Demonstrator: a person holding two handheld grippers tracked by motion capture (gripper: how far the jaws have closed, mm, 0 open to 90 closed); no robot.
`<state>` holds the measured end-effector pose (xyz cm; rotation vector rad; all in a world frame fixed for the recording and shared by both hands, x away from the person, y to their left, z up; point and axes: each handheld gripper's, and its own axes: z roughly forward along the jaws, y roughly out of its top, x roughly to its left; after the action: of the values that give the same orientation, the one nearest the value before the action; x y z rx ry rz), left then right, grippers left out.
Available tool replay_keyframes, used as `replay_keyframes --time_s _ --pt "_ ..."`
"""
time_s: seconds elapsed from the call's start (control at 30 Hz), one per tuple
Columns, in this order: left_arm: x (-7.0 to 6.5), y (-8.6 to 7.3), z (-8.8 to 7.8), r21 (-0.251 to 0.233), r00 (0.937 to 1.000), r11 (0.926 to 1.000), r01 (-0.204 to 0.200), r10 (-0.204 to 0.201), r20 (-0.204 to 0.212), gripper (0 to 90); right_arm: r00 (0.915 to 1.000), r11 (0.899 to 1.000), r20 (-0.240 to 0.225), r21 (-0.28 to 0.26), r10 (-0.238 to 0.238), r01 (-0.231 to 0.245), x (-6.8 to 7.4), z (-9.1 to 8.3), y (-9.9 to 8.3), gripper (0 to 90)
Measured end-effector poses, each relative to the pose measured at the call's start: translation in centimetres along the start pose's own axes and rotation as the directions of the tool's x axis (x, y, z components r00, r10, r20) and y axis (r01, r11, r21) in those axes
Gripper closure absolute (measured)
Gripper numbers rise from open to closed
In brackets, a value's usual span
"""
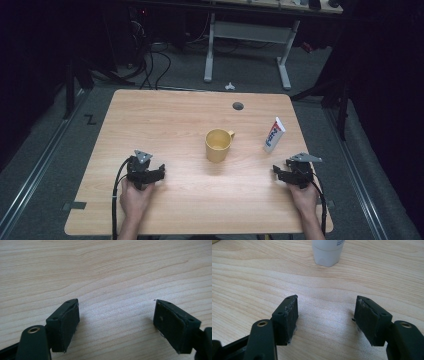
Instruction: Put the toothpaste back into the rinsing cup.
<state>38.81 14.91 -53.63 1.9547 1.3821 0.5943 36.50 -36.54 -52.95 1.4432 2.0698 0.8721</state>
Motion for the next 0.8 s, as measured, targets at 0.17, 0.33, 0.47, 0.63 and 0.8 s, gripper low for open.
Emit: replay_keyframes --time_s 0.17,0.33,0.47,0.63,0.8 --pt "-0.02 -0.01 0.0 0.0 1.0 1.0 0.004 -0.004 -0.001 21.3 1.0 1.0 0.001 0.001 0.001 -0.001 0.02 -0.01 0.0 35.4" --pt "-0.01 -0.01 -0.02 0.001 1.0 1.0 0.004 -0.004 0.002 21.5 1.0 1.0 0.002 0.001 0.002 -0.002 0.03 0.01 0.01 35.2" --pt "0.06 -0.05 -0.07 -0.002 1.0 1.0 0.007 -0.007 0.001 22.9 1.0 1.0 0.001 0.001 0.003 -0.003 0.03 0.02 0.02 35.2" --pt "0.11 -0.07 -0.12 -0.004 1.0 0.9999 0.01 -0.01 -0.001 24.0 1.0 1.0 -0.001 0.001 0.004 -0.004 0.0 0.02 0.03 34.8" --pt "0.13 -0.09 -0.14 -0.006 0.9999 0.9999 0.013 -0.013 -0.005 25.6 1.0 1.0 0.002 0.002 0.005 -0.005 0.08 0.04 0.04 33.4"
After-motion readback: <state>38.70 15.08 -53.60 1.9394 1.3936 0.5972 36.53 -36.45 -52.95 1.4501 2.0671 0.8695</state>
